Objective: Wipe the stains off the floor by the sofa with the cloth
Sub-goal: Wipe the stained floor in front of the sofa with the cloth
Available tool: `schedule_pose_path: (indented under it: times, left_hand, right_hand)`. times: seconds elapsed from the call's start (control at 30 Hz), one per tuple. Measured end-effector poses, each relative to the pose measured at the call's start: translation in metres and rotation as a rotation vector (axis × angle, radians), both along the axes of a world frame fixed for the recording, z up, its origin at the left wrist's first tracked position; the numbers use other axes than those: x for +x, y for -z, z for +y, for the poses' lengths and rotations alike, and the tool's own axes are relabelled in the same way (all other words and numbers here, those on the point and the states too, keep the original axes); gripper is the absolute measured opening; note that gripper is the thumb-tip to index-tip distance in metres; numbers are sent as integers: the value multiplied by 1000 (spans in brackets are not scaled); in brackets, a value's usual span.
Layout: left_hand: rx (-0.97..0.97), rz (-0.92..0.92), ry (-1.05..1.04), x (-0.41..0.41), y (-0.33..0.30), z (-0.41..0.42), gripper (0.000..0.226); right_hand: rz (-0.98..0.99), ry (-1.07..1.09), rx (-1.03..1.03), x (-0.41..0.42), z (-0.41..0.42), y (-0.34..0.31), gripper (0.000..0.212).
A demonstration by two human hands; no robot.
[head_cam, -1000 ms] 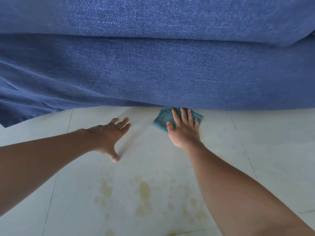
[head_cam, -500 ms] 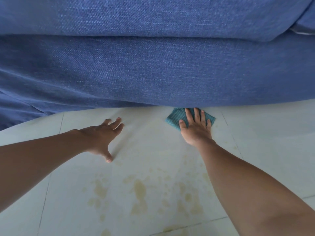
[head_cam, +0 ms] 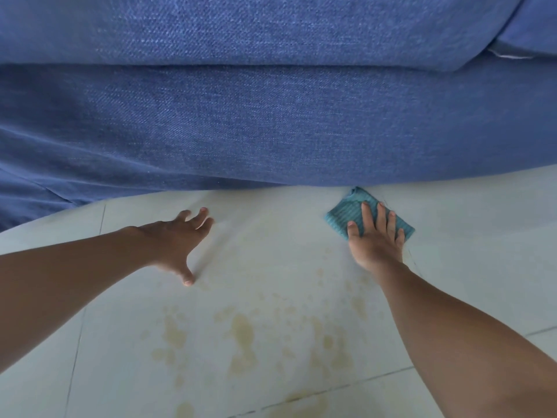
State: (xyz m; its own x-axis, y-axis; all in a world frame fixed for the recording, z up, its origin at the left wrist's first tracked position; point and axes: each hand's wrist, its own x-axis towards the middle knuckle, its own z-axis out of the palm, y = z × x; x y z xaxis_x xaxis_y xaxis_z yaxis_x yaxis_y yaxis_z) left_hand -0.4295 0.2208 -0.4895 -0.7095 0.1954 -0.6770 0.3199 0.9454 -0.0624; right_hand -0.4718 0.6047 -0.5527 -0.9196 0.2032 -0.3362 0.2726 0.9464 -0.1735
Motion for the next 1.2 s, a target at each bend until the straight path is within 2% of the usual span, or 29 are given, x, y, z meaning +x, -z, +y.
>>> schedule_pose_path:
  times: [0.43,0.7,0.93,1.07,1.2]
  left_hand:
    - [-13,-16,5,3,-8,0,140]
    - [1,-20,12,6,-5,-4,138]
    - [3,-10,28,8,-6,-4,138]
    - [-5,-17,29,7,-9,-3,135]
    - [6,-12,33,11,-9,-5,131]
  right_hand:
    - [87,219,52,95,38,1,65]
    - [107,321,110,176,16,1,66]
    - [113,363,109,231,-35,-4,65]
    - [194,347,77,240,-51,-8,77]
    - [98,333,149,237,-44,-2,65]
